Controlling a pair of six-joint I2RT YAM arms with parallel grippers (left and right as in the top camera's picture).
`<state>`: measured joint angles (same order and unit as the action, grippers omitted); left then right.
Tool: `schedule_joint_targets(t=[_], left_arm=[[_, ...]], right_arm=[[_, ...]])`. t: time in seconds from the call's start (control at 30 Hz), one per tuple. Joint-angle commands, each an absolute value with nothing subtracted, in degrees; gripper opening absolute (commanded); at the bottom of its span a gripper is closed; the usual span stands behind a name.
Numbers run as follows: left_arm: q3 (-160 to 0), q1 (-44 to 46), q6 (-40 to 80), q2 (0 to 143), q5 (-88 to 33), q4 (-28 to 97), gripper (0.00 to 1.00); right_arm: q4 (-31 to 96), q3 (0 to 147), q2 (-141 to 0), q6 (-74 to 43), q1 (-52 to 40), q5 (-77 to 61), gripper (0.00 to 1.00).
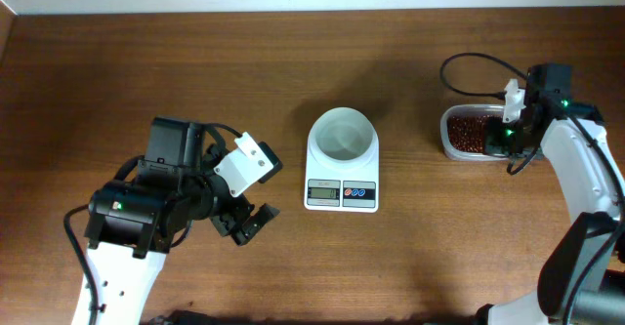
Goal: Scoop and weigh 50g on scale
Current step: 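Dip the scoop into the red beans with the right gripper and lift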
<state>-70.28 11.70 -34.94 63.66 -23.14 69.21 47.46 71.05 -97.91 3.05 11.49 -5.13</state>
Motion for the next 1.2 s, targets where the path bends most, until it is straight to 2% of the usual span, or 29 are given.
schedule_joint_targets(t=[0.0, 0.17, 1.17], left_arm=[[-71.2, 11.4, -35.9, 63.6, -23.1, 69.1, 0.99], [-71.2, 11.5, -35.9, 63.6, -23.1, 69.1, 0.99], [-71.2, 11.5, -35.9, 63.6, -23.1, 69.1, 0.99]], right_arm=[[48.2, 71.4, -99.2, 3.2, 11.7, -11.7, 0.04], [48.8, 71.4, -99.2, 2.5, 12.2, -17.9, 0.04], [50.8, 71.4, -102.5, 2.8, 33.4, -47.7, 0.04]])
